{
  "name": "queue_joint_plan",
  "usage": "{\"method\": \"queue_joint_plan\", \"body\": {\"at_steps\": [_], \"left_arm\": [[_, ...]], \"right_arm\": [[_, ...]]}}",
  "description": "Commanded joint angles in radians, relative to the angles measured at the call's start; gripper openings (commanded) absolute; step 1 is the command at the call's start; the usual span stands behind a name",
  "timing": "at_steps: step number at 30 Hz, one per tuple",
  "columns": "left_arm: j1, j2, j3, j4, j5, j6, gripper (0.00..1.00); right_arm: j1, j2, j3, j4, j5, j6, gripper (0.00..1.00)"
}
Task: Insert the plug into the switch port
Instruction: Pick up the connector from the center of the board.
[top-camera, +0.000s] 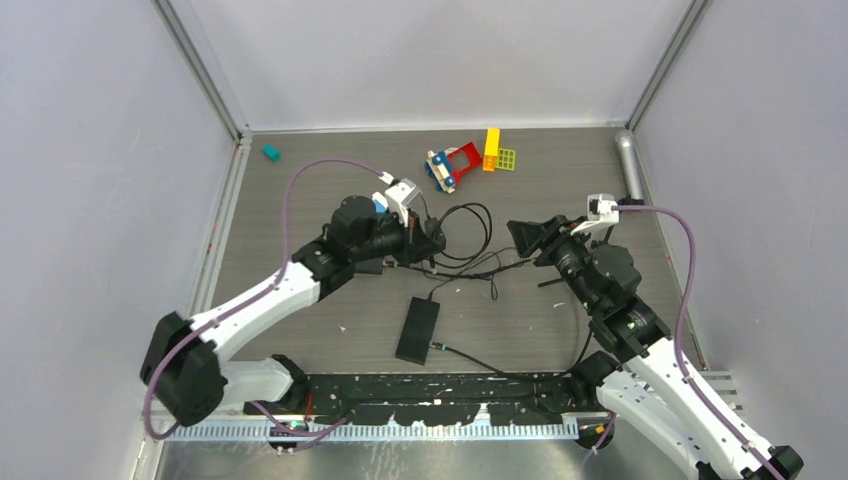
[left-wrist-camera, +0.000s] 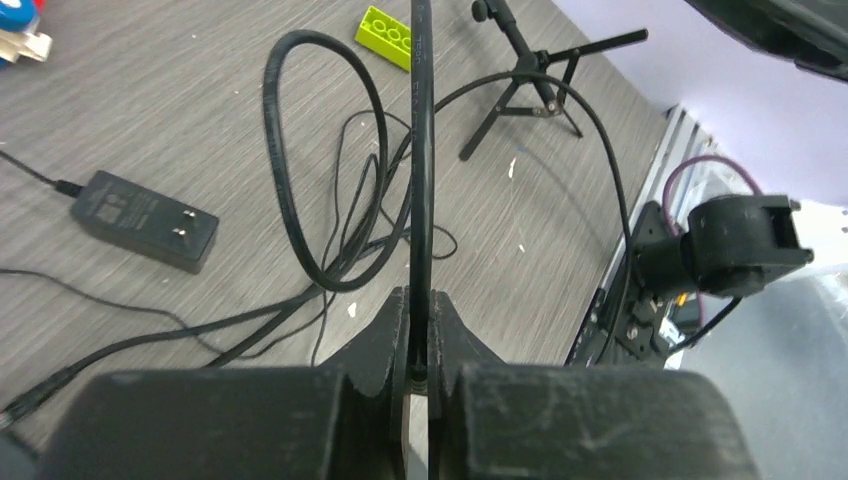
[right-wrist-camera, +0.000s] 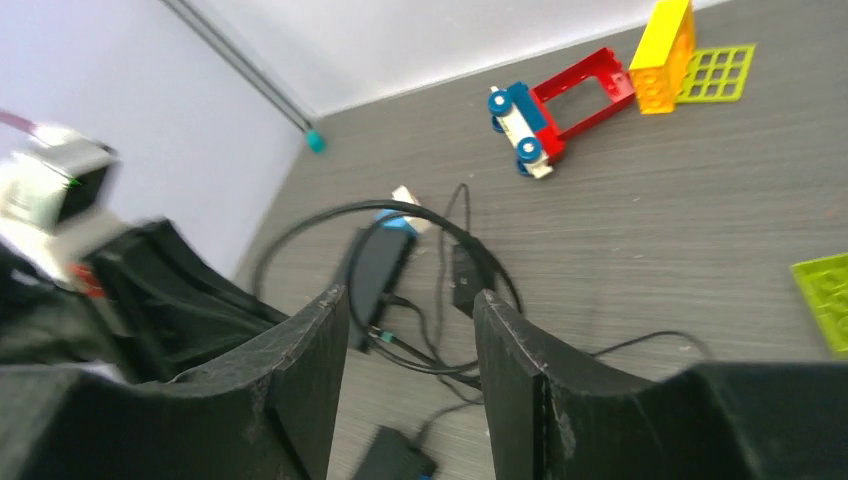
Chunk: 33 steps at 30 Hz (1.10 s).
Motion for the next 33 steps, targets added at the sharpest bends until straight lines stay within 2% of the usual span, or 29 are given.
{"method": "queue_joint_plan", "body": {"at_steps": [1, 7, 9, 13, 16, 19, 21, 24, 28, 33], "left_arm": [[-0.043, -0.133, 0.132, -0.502, -0.121, 0.184, 0.00], [-0.127, -0.144, 0.336, -0.924, -0.242, 0.222, 0.00], [-0.162, -0.161, 0.355, -0.961, -0.257, 0.206, 0.00], [-0.226, -0.207, 0.357, -1.002, -0.244, 0.173, 0.00], [-0.308, -0.226, 0.352, -1.027, -0.298, 0.191, 0.00], [-0.402, -0.219, 0.357, -1.053, -0.391, 0.211, 0.00], [-0.432, -0.205, 0.363, -1.051, -0.382, 0.208, 0.00], [-0.463, -0.196, 0.363, -1.026, -0.363, 0.203, 0.00], [-0.494, -0.222, 0.350, -1.007, -0.368, 0.201, 0.00], [-0.503, -0.273, 0.316, -0.982, -0.336, 0.198, 0.00]], "right_arm": [[0.001, -0.009, 0.072, -0.136, -0.066, -0.304, 0.53], [0.002, -0.032, 0.054, 0.142, -0.704, -0.579, 0.53], [0.002, -0.045, 0.053, 0.167, -0.861, -0.725, 0.53], [0.004, -0.057, 0.059, 0.174, -1.008, -0.939, 0.58], [0.004, 0.009, 0.113, 0.151, -1.097, -0.992, 0.59], [0.031, 0.080, 0.205, 0.038, -1.206, -1.037, 0.59], [0.096, 0.106, 0.246, -0.089, -1.184, -1.137, 0.60], [0.236, 0.142, 0.277, -0.225, -1.020, -1.246, 0.63], [0.389, 0.215, 0.320, -0.393, -0.882, -1.348, 0.63], [0.456, 0.257, 0.286, -0.368, -0.757, -1.360, 0.62]]}}
